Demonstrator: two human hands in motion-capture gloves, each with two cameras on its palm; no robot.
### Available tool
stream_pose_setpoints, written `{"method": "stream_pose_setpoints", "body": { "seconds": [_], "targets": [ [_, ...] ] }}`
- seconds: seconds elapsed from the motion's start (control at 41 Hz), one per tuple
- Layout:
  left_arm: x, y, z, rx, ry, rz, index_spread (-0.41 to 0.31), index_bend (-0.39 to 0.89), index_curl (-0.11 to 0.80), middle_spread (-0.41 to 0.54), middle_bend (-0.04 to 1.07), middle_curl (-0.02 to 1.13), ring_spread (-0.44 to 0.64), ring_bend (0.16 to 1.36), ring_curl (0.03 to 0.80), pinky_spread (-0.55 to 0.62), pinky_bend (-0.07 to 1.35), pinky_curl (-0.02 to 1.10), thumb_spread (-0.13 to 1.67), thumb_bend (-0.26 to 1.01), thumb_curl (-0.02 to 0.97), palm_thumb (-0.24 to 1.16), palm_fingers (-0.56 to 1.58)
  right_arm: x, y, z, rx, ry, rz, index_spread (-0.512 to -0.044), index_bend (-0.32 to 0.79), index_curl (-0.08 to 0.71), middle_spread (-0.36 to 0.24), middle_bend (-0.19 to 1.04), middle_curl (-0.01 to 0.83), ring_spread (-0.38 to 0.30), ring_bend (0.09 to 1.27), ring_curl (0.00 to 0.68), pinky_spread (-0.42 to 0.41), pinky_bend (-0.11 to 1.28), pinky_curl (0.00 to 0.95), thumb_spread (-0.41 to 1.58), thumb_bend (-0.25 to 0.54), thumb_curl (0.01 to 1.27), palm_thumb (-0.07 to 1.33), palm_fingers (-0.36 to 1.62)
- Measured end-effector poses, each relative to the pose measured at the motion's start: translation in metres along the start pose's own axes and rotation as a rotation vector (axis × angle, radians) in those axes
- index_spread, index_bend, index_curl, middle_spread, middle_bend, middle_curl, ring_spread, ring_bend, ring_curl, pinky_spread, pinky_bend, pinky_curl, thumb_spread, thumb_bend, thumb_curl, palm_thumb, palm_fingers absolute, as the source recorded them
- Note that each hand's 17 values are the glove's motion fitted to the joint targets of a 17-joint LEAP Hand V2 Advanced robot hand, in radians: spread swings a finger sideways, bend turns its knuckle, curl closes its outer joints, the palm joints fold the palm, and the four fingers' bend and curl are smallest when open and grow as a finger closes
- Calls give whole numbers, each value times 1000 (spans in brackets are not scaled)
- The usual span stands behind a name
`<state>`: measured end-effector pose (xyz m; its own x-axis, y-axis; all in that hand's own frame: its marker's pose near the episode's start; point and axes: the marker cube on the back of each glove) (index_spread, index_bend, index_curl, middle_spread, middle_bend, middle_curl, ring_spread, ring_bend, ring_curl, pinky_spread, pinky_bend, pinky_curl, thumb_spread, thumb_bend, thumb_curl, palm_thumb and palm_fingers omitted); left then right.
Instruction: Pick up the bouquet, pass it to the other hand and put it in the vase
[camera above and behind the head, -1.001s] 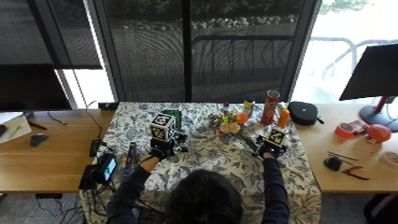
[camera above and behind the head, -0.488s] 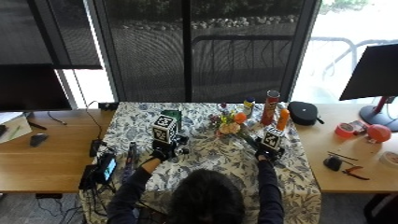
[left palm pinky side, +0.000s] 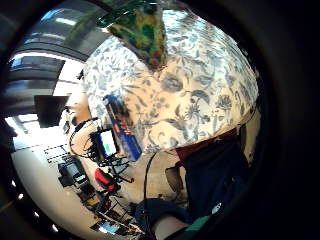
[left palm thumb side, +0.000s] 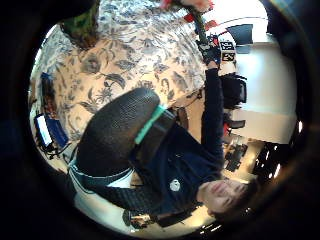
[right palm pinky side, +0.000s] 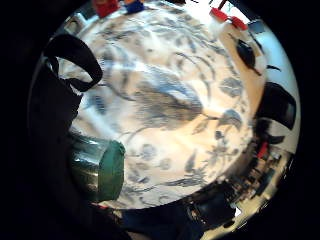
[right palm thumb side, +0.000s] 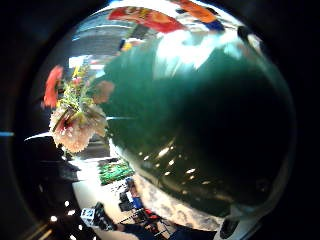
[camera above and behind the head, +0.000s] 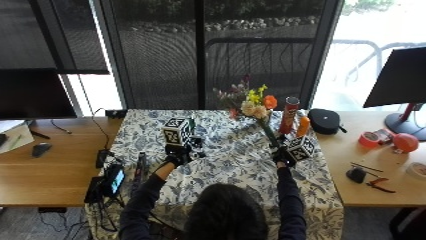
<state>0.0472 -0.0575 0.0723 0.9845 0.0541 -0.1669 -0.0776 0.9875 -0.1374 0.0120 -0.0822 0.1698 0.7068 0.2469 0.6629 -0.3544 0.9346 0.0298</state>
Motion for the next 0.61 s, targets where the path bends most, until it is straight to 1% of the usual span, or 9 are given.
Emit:
{"method": "stream_pose_setpoints", "body": {
  "seconds": [0.049,0.098,0.171,0.244,0.317,0.415,0.488,0.561,0.61],
  "targets": [
    [6,1,-7,0,29,5,-70,251,447,194,149,242,347,393,244,420,196,311,1002,-7,306,101,242,-1,8,-9,-9,16,94,-240,236,410,-224,527,584,-231,720,519,-229,503,435,1099,-19,397,1027,1361],
    [11,0,-13,-6,60,13,-70,261,450,195,147,241,351,389,244,420,194,311,1018,-8,307,114,244,-6,8,-17,34,-16,111,-239,259,428,-222,541,593,-229,728,525,-226,523,446,1095,-20,393,1021,1369],
    [15,-13,-17,-36,123,30,-70,282,455,197,151,240,355,380,241,419,188,309,1052,6,311,163,254,-30,5,-31,109,-160,53,-238,295,454,-215,571,609,-223,752,537,-231,561,464,1087,-16,396,1025,1411],
    [19,-31,-22,-69,225,59,-68,295,458,198,149,240,358,376,241,419,187,308,1072,15,316,211,256,-53,-1,-38,129,-322,-17,-234,315,472,-209,588,619,-218,783,549,-232,613,483,1012,-36,416,1003,1434],
    [30,-48,-34,-74,412,110,-61,300,459,202,148,239,360,372,242,422,191,309,1091,35,326,280,257,-72,-8,-40,115,-444,-50,-231,327,492,-201,632,634,-215,808,557,-230,647,498,861,-39,459,992,1443],
    [50,-67,-55,-19,697,162,-44,271,453,207,152,241,361,378,246,425,206,317,1102,36,329,331,252,-110,9,-49,92,-593,-116,-226,355,515,-194,667,646,-210,852,571,-232,669,513,725,-35,501,984,1437],
    [63,-78,-65,9,862,192,-24,214,440,222,152,242,362,394,253,422,234,327,1099,30,333,361,232,-129,20,-39,48,-686,-158,-224,380,532,-189,688,651,-206,870,577,-233,683,523,638,-31,532,985,1426],
    [76,-85,-70,10,988,210,0,143,419,251,119,227,381,377,248,439,384,368,1087,37,343,417,253,-146,34,-29,5,-758,-181,-223,409,549,-185,709,654,-203,888,582,-227,690,531,551,-27,560,990,1425],
    [81,-92,-69,0,1049,214,14,134,409,266,122,222,389,381,249,444,423,373,1078,35,346,445,240,-154,39,-18,-17,-800,-194,-222,418,556,-182,722,656,-202,897,584,-226,696,535,509,-26,576,995,1417]
  ]
}}
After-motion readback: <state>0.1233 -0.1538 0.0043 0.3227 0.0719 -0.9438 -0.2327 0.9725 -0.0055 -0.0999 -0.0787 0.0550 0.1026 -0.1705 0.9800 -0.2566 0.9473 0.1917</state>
